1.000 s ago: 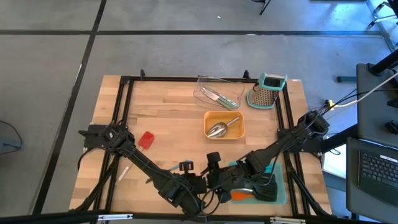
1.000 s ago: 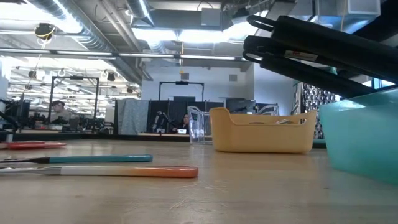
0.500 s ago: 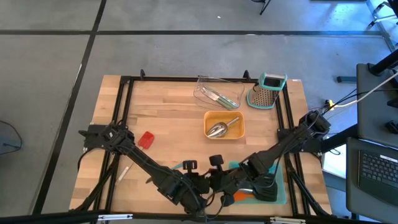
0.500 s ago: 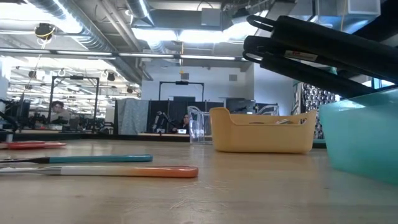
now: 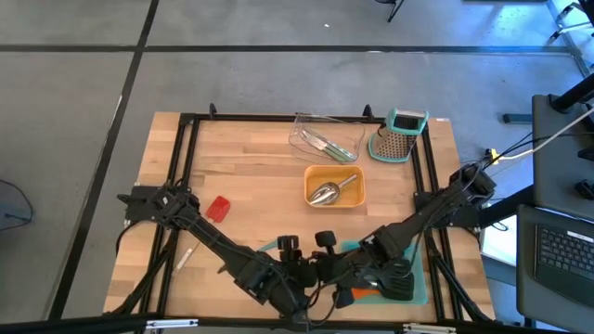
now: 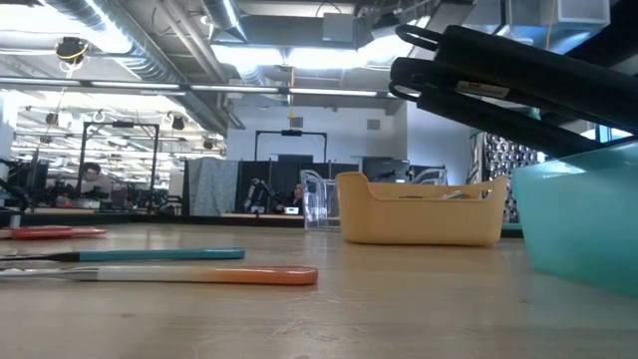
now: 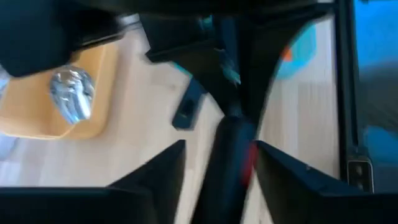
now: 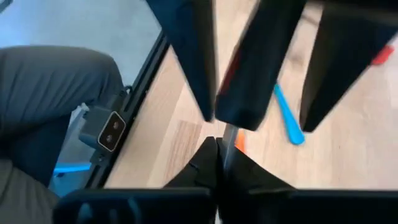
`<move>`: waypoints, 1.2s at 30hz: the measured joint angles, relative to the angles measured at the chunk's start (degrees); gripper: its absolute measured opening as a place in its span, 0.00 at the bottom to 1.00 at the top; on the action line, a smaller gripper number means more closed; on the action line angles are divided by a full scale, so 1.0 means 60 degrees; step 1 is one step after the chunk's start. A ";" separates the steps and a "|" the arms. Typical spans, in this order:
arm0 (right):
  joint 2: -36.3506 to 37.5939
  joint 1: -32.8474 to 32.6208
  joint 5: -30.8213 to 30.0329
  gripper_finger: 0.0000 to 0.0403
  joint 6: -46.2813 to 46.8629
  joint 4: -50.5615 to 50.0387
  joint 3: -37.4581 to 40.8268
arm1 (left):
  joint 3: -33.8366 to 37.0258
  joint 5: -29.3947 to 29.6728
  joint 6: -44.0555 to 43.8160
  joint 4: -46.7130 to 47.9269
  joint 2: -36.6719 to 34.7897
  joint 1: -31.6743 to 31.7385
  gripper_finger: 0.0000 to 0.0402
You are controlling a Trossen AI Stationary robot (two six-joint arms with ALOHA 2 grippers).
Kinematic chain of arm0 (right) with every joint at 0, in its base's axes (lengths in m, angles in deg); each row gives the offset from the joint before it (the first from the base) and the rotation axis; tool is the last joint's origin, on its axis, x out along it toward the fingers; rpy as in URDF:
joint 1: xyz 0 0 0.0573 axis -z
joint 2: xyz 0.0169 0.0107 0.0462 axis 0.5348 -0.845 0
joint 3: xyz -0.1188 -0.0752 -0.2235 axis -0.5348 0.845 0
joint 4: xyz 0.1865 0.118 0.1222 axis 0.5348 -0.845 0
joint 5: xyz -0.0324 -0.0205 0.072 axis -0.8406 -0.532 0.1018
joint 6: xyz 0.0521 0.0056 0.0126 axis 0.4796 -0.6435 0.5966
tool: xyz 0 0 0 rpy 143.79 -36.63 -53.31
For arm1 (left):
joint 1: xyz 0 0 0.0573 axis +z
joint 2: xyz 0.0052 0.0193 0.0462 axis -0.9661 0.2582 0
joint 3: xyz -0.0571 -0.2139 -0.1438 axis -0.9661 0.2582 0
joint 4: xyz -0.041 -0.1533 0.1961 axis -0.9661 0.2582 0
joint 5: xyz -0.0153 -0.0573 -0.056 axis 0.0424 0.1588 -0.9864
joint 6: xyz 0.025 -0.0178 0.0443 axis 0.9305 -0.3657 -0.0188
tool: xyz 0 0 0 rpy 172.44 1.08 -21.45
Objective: Pick & Place Kitchen Items
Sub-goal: Put the black silver spatula into the green bin
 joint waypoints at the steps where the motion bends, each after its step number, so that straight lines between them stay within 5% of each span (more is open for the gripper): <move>1: 0.0124 -0.0033 -0.0031 0.01 0.0064 -0.0075 0.0001 | 0.0000 0.0165 0.0093 -0.0057 -0.0081 -0.0037 0.49; 6: 0.0771 -0.0339 0.0004 0.00 0.0449 -0.0636 0.0030 | -0.0062 0.1951 0.0556 -0.0592 -0.0575 -0.0479 0.57; 18: 0.1466 -0.1430 0.0067 0.00 0.1329 -0.3634 0.0089 | -0.0044 0.5171 0.1694 -0.1323 -0.1327 -0.1807 0.47; 23: 0.1476 -0.2305 0.1071 0.00 0.0979 -0.2703 0.0645 | -0.0037 0.5274 0.1618 -0.1326 -0.1327 -0.1918 0.44; 36: 0.2896 -0.2876 0.1015 0.00 0.1170 0.1772 0.4146 | -0.0025 0.5389 0.1836 -0.1769 -0.1312 -0.1496 0.42</move>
